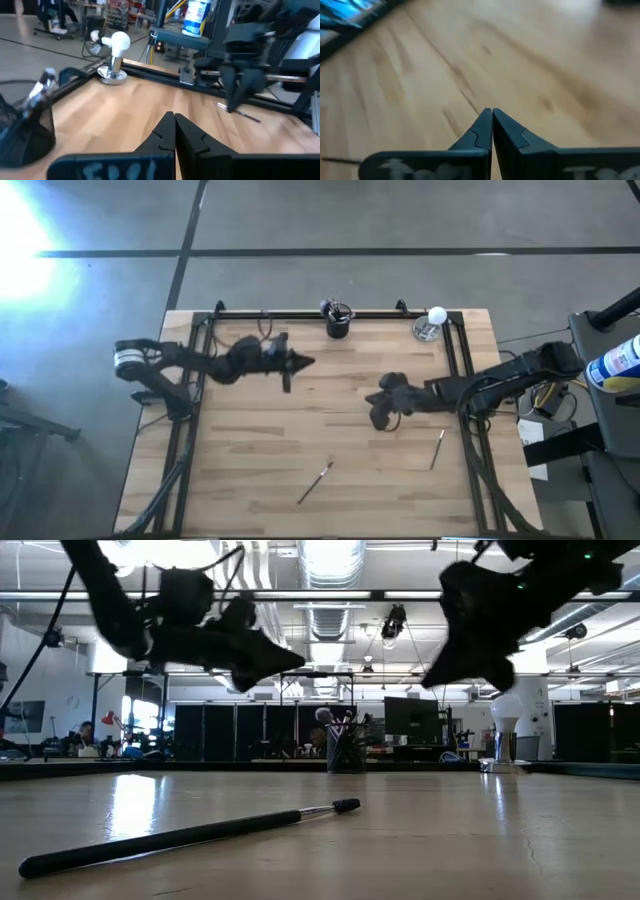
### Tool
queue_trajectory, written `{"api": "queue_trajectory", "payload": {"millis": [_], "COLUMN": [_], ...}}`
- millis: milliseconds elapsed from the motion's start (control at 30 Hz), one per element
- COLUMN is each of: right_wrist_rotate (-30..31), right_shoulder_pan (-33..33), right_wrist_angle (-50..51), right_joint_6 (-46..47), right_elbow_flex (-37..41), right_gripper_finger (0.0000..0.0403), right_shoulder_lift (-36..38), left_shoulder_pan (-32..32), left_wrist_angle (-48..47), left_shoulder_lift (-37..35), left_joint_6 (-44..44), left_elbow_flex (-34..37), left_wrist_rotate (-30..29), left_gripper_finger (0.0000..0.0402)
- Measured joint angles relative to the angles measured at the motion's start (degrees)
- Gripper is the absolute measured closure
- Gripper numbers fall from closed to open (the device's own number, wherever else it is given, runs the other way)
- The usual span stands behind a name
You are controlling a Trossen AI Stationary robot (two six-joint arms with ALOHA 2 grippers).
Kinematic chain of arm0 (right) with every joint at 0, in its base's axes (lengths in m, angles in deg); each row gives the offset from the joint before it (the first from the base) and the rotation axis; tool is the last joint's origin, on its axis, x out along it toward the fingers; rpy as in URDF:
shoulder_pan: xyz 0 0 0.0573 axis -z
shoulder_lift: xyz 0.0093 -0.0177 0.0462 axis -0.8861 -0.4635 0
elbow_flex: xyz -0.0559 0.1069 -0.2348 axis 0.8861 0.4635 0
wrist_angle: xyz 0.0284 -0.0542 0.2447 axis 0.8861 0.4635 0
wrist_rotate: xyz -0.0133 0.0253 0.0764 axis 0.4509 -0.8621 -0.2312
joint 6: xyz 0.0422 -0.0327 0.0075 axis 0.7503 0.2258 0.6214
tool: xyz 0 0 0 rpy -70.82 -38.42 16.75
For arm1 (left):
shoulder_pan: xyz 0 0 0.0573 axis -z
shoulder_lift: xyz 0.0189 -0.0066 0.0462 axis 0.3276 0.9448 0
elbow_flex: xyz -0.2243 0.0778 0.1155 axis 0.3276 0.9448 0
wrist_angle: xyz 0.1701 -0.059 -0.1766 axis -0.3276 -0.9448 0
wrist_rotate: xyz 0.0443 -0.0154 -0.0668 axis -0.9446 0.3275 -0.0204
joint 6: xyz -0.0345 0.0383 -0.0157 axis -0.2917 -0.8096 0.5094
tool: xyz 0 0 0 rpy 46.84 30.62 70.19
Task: Put items in baskets/containers
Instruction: Put the black eyeshadow brush into the black pen holder
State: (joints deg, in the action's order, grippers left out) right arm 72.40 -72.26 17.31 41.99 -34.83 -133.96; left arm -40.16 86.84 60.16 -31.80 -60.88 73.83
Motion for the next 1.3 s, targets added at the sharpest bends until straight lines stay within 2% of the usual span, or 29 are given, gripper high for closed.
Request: {"api": "queue_trajectory", "payload": {"millis": [200,433,667,733,800,900,1067,1200,1300], "right_wrist_rotate": [0.6,2.5,3.3,2.0,-1.8,-8.2,-9.5,-16.1,-17.8], "right_shoulder_pan": [-6.8,-17.4,-27.9,-30.5,-32.9,-34.5,-32.9,-33.1,-34.1], "right_wrist_angle": [12.3,23.5,44.0,50.5,56.3,59.9,63.5,70.0,71.5], "right_joint_6": [20.8,47.5,70.2,76.6,83.6,86.5,87.1,87.2,87.2], "right_elbow_flex": [0.0,-0.7,-10.1,-13.3,-15.9,-18.2,-18.1,-17.9,-15.9], "right_gripper_finger": [0.0394,0.0394,0.0394,0.0394,0.0394,0.0394,0.0394,0.0391,0.0379], "right_shoulder_lift": [0.2,0.0,-5.9,-8.4,-11.3,-14.4,-15.8,-14.8,-13.3], "left_shoulder_pan": [5.4,5.9,6.4,6.8,7.0,7.0,7.4,8.2,8.5], "left_wrist_angle": [10.5,11.7,11.1,11.2,11.2,11.3,11.2,11.2,11.2], "left_shoulder_lift": [0.0,0.0,0.1,0.1,0.1,0.1,0.1,0.1,0.1], "left_joint_6": [0.5,0.0,-0.5,-1.2,-1.4,-1.2,-0.5,-0.2,-0.3], "left_elbow_flex": [9.3,11.0,11.3,11.5,11.8,12.0,12.0,12.0,12.0], "left_wrist_rotate": [-6.7,-8.1,-8.2,-8.2,-8.2,-8.2,-8.1,-8.1,-8.1], "left_gripper_finger": [0.0401,0.0401,0.0401,0.0401,0.0401,0.0401,0.0401,0.0401,0.0401]}}
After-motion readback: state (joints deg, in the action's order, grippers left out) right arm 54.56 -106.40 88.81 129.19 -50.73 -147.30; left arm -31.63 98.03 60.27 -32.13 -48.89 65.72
